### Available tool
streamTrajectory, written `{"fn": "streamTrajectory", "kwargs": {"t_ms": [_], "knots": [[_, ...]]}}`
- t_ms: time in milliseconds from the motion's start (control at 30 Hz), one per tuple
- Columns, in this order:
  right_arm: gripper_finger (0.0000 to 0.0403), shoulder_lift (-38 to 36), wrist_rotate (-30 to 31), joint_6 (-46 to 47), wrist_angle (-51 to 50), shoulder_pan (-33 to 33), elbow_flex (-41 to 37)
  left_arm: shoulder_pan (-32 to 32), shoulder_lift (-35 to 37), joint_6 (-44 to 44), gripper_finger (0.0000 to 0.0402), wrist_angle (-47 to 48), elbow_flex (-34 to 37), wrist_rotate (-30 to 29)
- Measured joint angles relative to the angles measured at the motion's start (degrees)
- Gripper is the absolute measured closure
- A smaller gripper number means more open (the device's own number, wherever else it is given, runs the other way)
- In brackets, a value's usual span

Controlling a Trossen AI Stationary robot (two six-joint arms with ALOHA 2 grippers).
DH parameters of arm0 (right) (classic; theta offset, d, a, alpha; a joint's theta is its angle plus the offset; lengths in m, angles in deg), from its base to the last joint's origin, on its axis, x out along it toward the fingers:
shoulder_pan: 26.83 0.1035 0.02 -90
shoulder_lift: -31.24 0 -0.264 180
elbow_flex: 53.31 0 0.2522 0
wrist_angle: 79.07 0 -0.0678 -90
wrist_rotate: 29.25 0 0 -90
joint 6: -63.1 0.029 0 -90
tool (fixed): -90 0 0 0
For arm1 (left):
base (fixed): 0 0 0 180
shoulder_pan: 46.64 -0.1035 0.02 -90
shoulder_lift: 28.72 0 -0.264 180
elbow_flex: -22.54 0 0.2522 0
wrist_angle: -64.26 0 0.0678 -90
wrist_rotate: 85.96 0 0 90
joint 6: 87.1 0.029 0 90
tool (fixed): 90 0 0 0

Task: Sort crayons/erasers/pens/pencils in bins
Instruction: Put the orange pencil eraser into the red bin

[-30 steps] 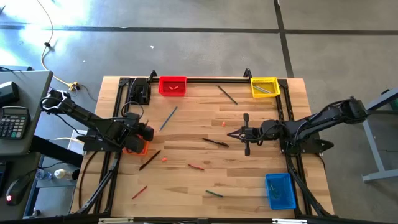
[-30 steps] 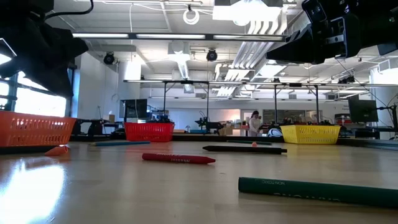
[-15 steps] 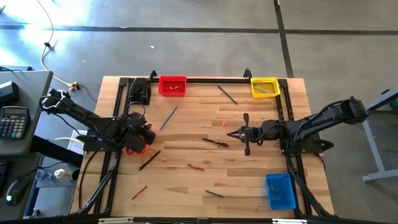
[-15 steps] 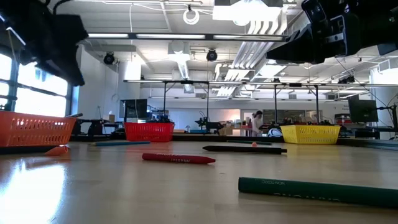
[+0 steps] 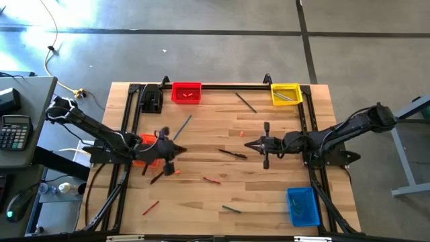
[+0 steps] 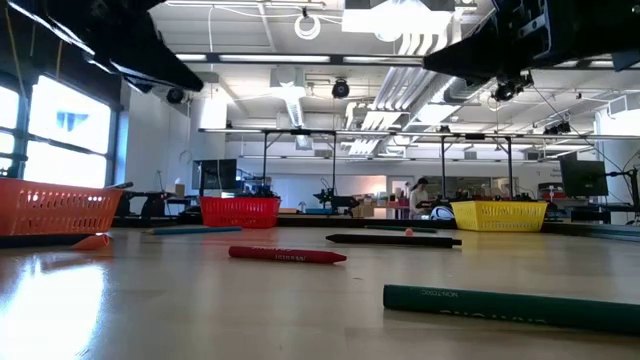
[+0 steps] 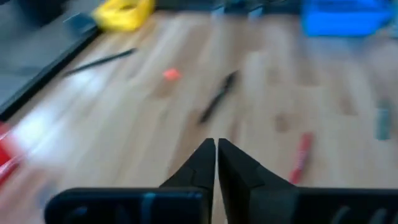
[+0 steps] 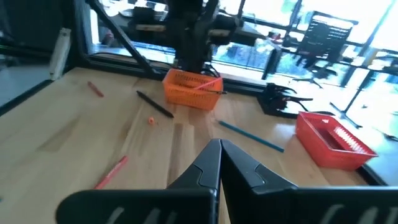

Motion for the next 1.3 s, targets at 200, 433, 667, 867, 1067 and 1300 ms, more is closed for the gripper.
{"fn": "streamTrajectory", "kwargs": {"t_ms": [200, 433, 667, 867, 1067, 1300], "knots": [[0.0403, 0.0, 6.6, 1.9, -6.8, 3.2, 3.1, -6.2, -3.1, 11.2, 0.0399, -22.9, 7.3, 13.5], [0.0403, 0.0, 10.9, 6.1, -18.5, 6.0, 6.5, -11.3, -11.2, 12.2, 0.0399, -27.5, 7.5, 16.6], [0.0403, 0.0, 12.1, 10.7, -23.7, 7.6, 6.5, -8.7, -18.5, 12.2, 0.0391, -26.1, 5.8, 19.6], [0.0403, 0.0, 12.1, 11.1, -24.4, 7.9, 6.5, -1.9, -18.8, 6.8, 0.0355, -4.9, -3.2, 15.4], [0.0403, 0.0, 12.1, 11.1, -24.4, 7.9, 6.5, 4.7, -18.8, -2.8, 0.0318, 12.5, -10.1, 12.9], [0.0403, 0.0, 12.1, 11.0, -24.4, 7.9, 6.5, 8.0, -20.0, -13.9, 0.0282, 21.7, -10.5, 10.9]]}}
